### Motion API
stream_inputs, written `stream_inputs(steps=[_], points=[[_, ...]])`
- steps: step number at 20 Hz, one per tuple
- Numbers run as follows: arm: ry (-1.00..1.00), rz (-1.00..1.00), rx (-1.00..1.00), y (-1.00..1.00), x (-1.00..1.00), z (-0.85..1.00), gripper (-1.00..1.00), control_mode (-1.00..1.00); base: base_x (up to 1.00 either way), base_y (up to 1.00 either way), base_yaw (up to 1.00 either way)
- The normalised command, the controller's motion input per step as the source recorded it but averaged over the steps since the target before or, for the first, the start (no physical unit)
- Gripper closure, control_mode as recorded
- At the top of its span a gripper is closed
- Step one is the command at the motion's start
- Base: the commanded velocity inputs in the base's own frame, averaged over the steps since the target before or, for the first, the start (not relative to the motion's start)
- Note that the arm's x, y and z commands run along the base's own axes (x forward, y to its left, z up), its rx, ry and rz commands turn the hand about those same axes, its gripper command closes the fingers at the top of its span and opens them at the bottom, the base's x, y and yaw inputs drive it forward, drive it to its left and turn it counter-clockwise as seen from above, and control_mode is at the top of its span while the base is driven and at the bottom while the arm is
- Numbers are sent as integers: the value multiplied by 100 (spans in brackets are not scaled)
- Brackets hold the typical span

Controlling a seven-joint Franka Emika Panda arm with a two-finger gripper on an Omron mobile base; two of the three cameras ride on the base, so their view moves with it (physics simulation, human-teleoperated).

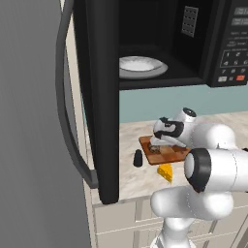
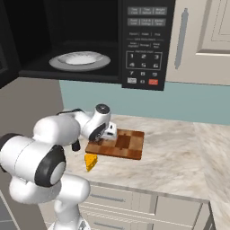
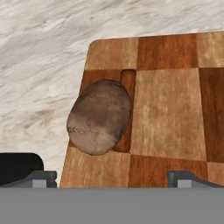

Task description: Retrieve the reheated potato from the microwave, then place the potato, cheese, and condiment on the cutting board.

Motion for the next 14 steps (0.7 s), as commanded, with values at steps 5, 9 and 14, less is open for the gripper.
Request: stream_inputs(steps=[5, 9, 14], points=[[1, -7, 0, -2, -55, 21, -100, -100, 0, 0, 0], [5, -3, 0, -3, -58, 13, -100, -100, 0, 0, 0], [5, 0, -4, 0, -56, 9, -100, -100, 0, 0, 0]])
